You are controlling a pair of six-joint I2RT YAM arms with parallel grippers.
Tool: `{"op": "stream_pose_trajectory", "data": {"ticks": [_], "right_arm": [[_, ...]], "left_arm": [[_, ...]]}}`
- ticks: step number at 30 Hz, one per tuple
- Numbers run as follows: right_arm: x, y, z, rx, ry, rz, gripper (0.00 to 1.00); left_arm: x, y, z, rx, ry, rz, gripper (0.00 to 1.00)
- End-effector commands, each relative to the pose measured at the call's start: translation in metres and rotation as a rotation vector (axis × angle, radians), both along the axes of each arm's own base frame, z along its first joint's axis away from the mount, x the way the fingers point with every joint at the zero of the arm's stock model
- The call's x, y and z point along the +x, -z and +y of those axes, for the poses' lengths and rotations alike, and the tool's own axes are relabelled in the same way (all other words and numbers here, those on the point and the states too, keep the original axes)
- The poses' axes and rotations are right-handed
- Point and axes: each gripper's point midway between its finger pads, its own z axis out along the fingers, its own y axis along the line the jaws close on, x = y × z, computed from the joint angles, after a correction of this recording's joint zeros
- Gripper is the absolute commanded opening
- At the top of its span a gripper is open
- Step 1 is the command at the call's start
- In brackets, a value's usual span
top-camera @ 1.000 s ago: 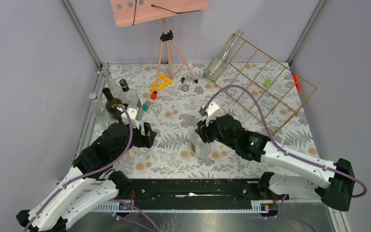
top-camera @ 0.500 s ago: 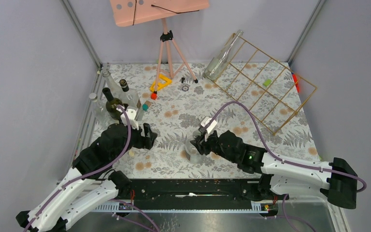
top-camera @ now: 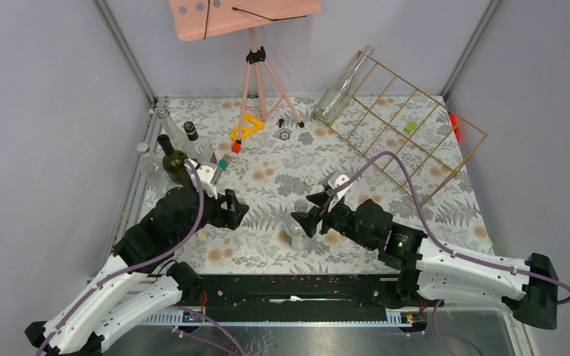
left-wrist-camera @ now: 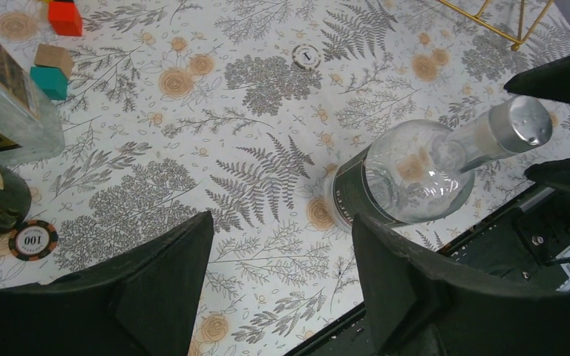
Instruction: Take the wine bottle off the wine rack
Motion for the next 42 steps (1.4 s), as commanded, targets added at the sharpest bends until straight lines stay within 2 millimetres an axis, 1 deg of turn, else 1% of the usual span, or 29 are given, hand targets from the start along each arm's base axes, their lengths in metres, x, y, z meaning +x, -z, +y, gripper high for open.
{"op": "stream_pose_trajectory", "data": {"ticks": [1, 4, 5, 7, 9, 10, 12, 14, 15, 16, 17, 18, 19, 22, 25, 30, 33, 34, 35, 38, 42], "right_arm": [[-0.01, -0.064, 0.002, 0.159, -0.038, -0.029, 0.72], [-0.011, -0.087, 0.004, 0.194, -0.043, -0.012, 0.77], [-0.009, -0.091, 0.006, 0.186, -0.028, 0.006, 0.79], [0.003, -0.101, 0.002, 0.156, 0.058, 0.065, 0.84], [0.021, -0.095, -0.005, 0.064, 0.165, 0.138, 0.88], [0.029, -0.091, -0.009, 0.035, 0.185, 0.2, 0.89], [0.045, -0.079, -0.019, 0.036, 0.231, 0.381, 0.88], [0.059, -0.07, -0.027, 0.081, 0.255, 0.496, 0.86], [0.066, -0.065, -0.035, 0.103, 0.274, 0.546, 0.86], [0.075, -0.058, -0.046, 0.128, 0.307, 0.6, 0.86], [0.079, -0.049, -0.056, 0.145, 0.332, 0.654, 0.85], [0.082, -0.045, -0.064, 0.174, 0.349, 0.693, 0.84], [0.085, -0.037, -0.074, 0.197, 0.378, 0.733, 0.84], [0.082, -0.012, -0.102, 0.236, 0.453, 0.802, 0.83], [0.07, 0.003, -0.121, 0.236, 0.496, 0.81, 0.83], [0.046, 0.023, -0.127, 0.199, 0.46, 0.823, 0.83], [0.034, 0.036, -0.135, 0.143, 0.472, 0.837, 0.83], [0.032, 0.039, -0.137, 0.132, 0.479, 0.836, 0.83], [0.03, 0.04, -0.14, 0.125, 0.485, 0.834, 0.83], [0.026, 0.042, -0.143, 0.121, 0.486, 0.819, 0.83], [0.024, 0.043, -0.146, 0.109, 0.491, 0.805, 0.83]], "left_arm": [[0.001, -0.041, -0.014, -0.091, 0.066, -0.107, 0.74], [-0.001, -0.052, -0.015, -0.125, 0.078, -0.137, 0.74], [-0.002, -0.057, -0.017, -0.141, 0.084, -0.148, 0.74], [-0.003, -0.063, -0.02, -0.168, 0.101, -0.16, 0.75], [-0.006, -0.067, -0.028, -0.186, 0.137, -0.161, 0.75], [-0.007, -0.067, -0.032, -0.193, 0.157, -0.156, 0.76], [-0.008, -0.071, -0.037, -0.21, 0.179, -0.152, 0.76], [-0.01, -0.074, -0.042, -0.229, 0.2, -0.156, 0.76], [-0.011, -0.077, -0.044, -0.24, 0.212, -0.16, 0.76], [-0.013, -0.079, -0.046, -0.249, 0.222, -0.165, 0.77], [-0.014, -0.081, -0.048, -0.258, 0.233, -0.17, 0.77], [-0.016, -0.083, -0.05, -0.264, 0.245, -0.173, 0.77], [-0.018, -0.084, -0.053, -0.272, 0.259, -0.175, 0.77], [-0.023, -0.086, -0.065, -0.288, 0.302, -0.178, 0.78], [-0.026, -0.084, -0.082, -0.295, 0.347, -0.174, 0.78], [-0.028, -0.082, -0.116, -0.276, 0.414, -0.166, 0.78], [-0.026, -0.078, -0.137, -0.23, 0.437, -0.179, 0.78], [-0.028, -0.074, -0.145, -0.214, 0.455, -0.173, 0.78], [-0.024, -0.07, -0.15, -0.197, 0.44, -0.172, 0.78], [-0.021, -0.056, -0.165, -0.15, 0.44, -0.166, 0.78], [-0.016, -0.032, -0.178, -0.079, 0.418, -0.142, 0.78]]}}
